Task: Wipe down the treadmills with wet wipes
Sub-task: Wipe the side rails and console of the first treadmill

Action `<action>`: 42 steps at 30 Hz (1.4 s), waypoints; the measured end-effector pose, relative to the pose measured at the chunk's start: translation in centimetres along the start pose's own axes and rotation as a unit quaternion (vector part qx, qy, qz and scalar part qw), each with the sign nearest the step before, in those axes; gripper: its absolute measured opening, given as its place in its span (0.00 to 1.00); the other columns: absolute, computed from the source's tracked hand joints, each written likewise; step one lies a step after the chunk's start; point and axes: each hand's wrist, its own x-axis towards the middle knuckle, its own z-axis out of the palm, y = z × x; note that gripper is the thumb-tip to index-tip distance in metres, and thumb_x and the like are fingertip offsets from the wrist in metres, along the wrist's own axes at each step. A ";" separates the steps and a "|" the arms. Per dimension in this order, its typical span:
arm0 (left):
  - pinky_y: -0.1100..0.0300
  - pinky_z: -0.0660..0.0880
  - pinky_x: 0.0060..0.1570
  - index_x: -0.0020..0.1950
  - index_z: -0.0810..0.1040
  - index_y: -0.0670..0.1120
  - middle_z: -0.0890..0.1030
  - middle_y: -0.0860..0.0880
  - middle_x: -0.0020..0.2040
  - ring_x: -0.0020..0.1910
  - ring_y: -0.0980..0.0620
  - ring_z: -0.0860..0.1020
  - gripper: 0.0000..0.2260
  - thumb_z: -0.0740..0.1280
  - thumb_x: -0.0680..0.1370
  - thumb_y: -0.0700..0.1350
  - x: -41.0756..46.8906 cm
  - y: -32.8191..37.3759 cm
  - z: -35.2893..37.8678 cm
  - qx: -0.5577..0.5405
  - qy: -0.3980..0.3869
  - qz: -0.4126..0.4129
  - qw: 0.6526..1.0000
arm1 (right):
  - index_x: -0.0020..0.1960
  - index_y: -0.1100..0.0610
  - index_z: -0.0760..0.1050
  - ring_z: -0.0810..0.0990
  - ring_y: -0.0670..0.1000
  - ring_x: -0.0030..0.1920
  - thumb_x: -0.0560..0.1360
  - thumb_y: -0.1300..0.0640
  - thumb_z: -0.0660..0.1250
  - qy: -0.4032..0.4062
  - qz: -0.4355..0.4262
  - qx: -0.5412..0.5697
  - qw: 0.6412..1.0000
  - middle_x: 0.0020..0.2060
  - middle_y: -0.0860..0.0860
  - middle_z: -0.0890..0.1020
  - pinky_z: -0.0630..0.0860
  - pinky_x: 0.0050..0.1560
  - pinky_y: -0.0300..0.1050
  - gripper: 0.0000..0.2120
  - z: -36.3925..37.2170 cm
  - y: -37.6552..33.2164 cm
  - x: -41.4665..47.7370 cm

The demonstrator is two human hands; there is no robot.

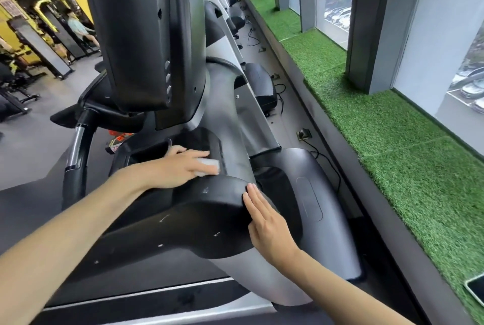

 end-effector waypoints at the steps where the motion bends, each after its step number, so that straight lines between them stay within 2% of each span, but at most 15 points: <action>1: 0.56 0.41 0.72 0.65 0.67 0.70 0.55 0.58 0.77 0.73 0.47 0.50 0.20 0.52 0.84 0.44 1.0 1.2 0.5 0.004 0.012 0.011 1.000 | 0.68 0.66 0.65 0.71 0.61 0.68 0.68 0.69 0.52 0.000 -0.003 0.000 1.000 0.66 0.64 0.73 0.71 0.66 0.49 0.28 -0.1 0.1 0.1; 4: 0.55 0.42 0.71 0.67 0.71 0.65 0.57 0.55 0.77 0.70 0.51 0.47 0.21 0.51 0.84 0.42 1.5 2.6 1.1 0.002 0.031 0.031 0.999 | 0.68 0.66 0.65 0.69 0.60 0.69 0.68 0.70 0.52 -0.001 -0.004 -0.002 1.000 0.66 0.65 0.72 0.63 0.72 0.45 0.28 -0.2 0.3 0.3; 6: 0.59 0.44 0.70 0.66 0.72 0.66 0.64 0.55 0.73 0.67 0.51 0.53 0.21 0.52 0.84 0.41 0.5 0.7 0.5 -0.028 0.048 0.021 0.998 | 0.68 0.66 0.66 0.69 0.60 0.69 0.68 0.71 0.51 0.009 0.001 0.001 1.000 0.66 0.64 0.73 0.61 0.73 0.44 0.28 -0.1 0.2 0.3; 9: 0.75 0.42 0.61 0.57 0.71 0.77 0.77 0.51 0.55 0.57 0.54 0.65 0.33 0.53 0.81 0.34 -2.2 -1.3 -0.8 -0.089 0.050 0.025 0.994 | 0.66 0.66 0.70 0.70 0.59 0.69 0.70 0.71 0.51 0.031 0.034 0.018 0.999 0.66 0.63 0.74 0.61 0.72 0.39 0.26 0.2 -0.2 0.3; 11: 0.73 0.39 0.65 0.56 0.73 0.75 0.77 0.49 0.48 0.55 0.54 0.69 0.33 0.53 0.80 0.33 -2.1 -0.7 -0.9 -0.061 0.048 0.039 0.996 | 0.65 0.66 0.72 0.71 0.59 0.68 0.72 0.71 0.51 0.041 0.040 0.018 0.998 0.66 0.62 0.74 0.63 0.72 0.40 0.24 0.4 -0.2 0.4; 14: 0.60 0.42 0.69 0.65 0.76 0.59 0.76 0.58 0.57 0.62 0.60 0.64 0.19 0.53 0.84 0.41 1.8 2.2 0.4 -0.034 0.038 0.061 0.997 | 0.65 0.65 0.71 0.73 0.60 0.67 0.73 0.71 0.51 0.039 0.017 0.018 0.999 0.65 0.62 0.75 0.68 0.69 0.43 0.23 0.2 0.1 0.4; 17: 0.54 0.41 0.72 0.64 0.76 0.59 0.76 0.57 0.59 0.68 0.49 0.60 0.19 0.52 0.83 0.42 5.8 5.1 2.0 -0.009 -0.024 0.071 0.997 | 0.65 0.64 0.71 0.74 0.60 0.66 0.73 0.70 0.53 0.042 0.006 0.019 0.999 0.64 0.63 0.76 0.74 0.64 0.47 0.21 0.0 0.3 0.4; 20: 0.58 0.43 0.71 0.63 0.76 0.60 0.75 0.57 0.60 0.70 0.46 0.52 0.20 0.54 0.80 0.40 5.9 4.5 1.0 -0.058 -0.040 0.026 0.997 | 0.62 0.65 0.74 0.75 0.60 0.65 0.73 0.70 0.54 0.041 0.006 0.008 0.999 0.63 0.63 0.77 0.74 0.63 0.49 0.21 -0.2 0.2 0.6; 22: 0.63 0.46 0.66 0.57 0.76 0.64 0.77 0.58 0.59 0.68 0.47 0.55 0.17 0.57 0.76 0.45 4.4 2.9 -0.5 -0.098 -0.028 0.010 0.995 | 0.60 0.68 0.77 0.76 0.61 0.64 0.70 0.74 0.58 0.045 0.012 -0.006 0.999 0.62 0.64 0.77 0.72 0.65 0.48 0.20 -0.2 0.1 0.7; 24: 0.62 0.44 0.67 0.53 0.76 0.65 0.76 0.56 0.64 0.71 0.51 0.57 0.18 0.54 0.71 0.48 3.3 2.2 -1.4 -0.067 -0.020 0.012 0.998 | 0.59 0.69 0.78 0.77 0.62 0.63 0.66 0.78 0.63 0.044 0.018 -0.009 0.999 0.62 0.64 0.77 0.72 0.64 0.49 0.23 0.0 -0.1 0.5; 27: 0.56 0.35 0.70 0.66 0.75 0.57 0.68 0.55 0.73 0.74 0.63 0.54 0.20 0.52 0.81 0.41 4.1 4.5 -0.2 0.068 -0.022 0.076 0.995 | 0.58 0.68 0.78 0.77 0.61 0.63 0.70 0.73 0.58 0.051 0.018 -0.012 0.998 0.62 0.63 0.78 0.73 0.64 0.48 0.20 0.1 0.0 0.4; 29: 0.51 0.32 0.71 0.68 0.73 0.54 0.67 0.54 0.74 0.76 0.63 0.52 0.21 0.50 0.82 0.39 5.9 6.3 1.3 0.075 -0.065 0.110 0.989 | 0.59 0.67 0.79 0.77 0.59 0.63 0.72 0.70 0.56 0.048 0.012 -0.011 0.999 0.62 0.63 0.78 0.72 0.65 0.46 0.20 0.0 0.1 0.6; 33: 0.47 0.30 0.71 0.67 0.74 0.58 0.63 0.53 0.76 0.78 0.54 0.49 0.24 0.49 0.81 0.37 8.8 7.3 1.7 0.114 -0.121 0.108 0.980 | 0.58 0.65 0.80 0.78 0.57 0.62 0.72 0.69 0.57 0.045 -0.001 -0.016 0.999 0.60 0.61 0.79 0.75 0.62 0.46 0.19 -0.4 0.4 1.1; 38: 0.46 0.30 0.70 0.61 0.77 0.57 0.73 0.60 0.68 0.77 0.59 0.52 0.31 0.51 0.73 0.27 8.8 6.3 -0.2 0.174 -0.031 0.158 0.972 | 0.57 0.64 0.81 0.80 0.57 0.60 0.67 0.73 0.62 0.046 0.002 -0.014 0.999 0.59 0.60 0.80 0.79 0.56 0.47 0.20 -0.5 0.6 1.3; 42: 0.56 0.29 0.68 0.61 0.76 0.55 0.73 0.54 0.70 0.76 0.60 0.51 0.32 0.49 0.72 0.25 8.8 6.4 1.1 0.139 -0.121 0.200 0.962 | 0.56 0.63 0.81 0.80 0.55 0.59 0.71 0.68 0.56 0.044 0.006 -0.009 0.999 0.59 0.59 0.81 0.80 0.54 0.45 0.19 -0.4 0.2 1.2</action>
